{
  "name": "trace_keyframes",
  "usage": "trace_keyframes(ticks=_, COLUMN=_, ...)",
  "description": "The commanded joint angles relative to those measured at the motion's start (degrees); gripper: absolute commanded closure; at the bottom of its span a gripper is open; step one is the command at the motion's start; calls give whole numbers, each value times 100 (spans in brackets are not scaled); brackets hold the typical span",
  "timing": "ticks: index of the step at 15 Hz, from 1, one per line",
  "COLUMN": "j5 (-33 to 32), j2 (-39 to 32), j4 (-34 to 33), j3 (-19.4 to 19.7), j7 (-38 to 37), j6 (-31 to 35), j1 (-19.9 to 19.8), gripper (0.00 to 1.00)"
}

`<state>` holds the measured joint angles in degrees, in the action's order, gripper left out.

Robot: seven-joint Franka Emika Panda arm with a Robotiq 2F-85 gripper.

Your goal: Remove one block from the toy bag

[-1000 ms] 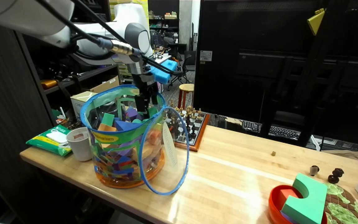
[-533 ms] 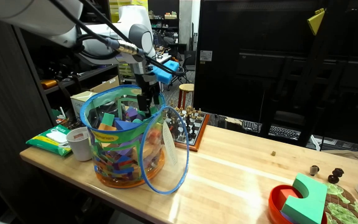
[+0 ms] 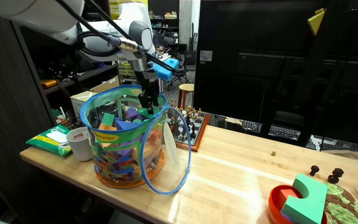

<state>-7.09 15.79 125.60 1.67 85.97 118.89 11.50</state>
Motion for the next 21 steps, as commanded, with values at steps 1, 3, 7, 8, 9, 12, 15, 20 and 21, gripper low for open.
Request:
trace_keyframes(ticks=1, j5=75, j2=-67, j4=-133, j3=-100, j7=129, j6=-107, j1=-138, gripper=73)
trace_keyframes(ticks=3, j5=87, j2=-72, j4=-155, j3=-93, j7=151, j6=-102, j1=-151, gripper=86)
trace_keyframes(ticks=7, j5=101, j2=-72, j4=-163, j3=-87, j7=167, j6=-93, j1=-177, gripper=94)
trace_keyframes(ticks=8, j5=104, j2=-69, j4=-164, j3=-86, j7=166, j6=-94, j1=-179, gripper=96)
trace_keyframes(ticks=9, j5=114, j2=-65, j4=-166, j3=-83, j7=166, j6=-97, j1=-182, gripper=97)
trace_keyframes(ticks=12, j5=146, j2=-35, j4=-176, j3=-78, j7=135, j6=-141, j1=-198, gripper=96)
trace_keyframes(ticks=15, j5=138, j2=32, j4=-193, j3=-99, j7=43, j6=-227, j1=-217, gripper=96)
trace_keyframes(ticks=20, j5=150, j2=174, j4=-327, j3=-134, j7=-60, j6=-634, j1=-207, gripper=96)
trace_keyframes(ticks=21, j5=148, j2=203, j4=-365, j3=-147, j7=-93, j6=-742, j1=-204, gripper=98)
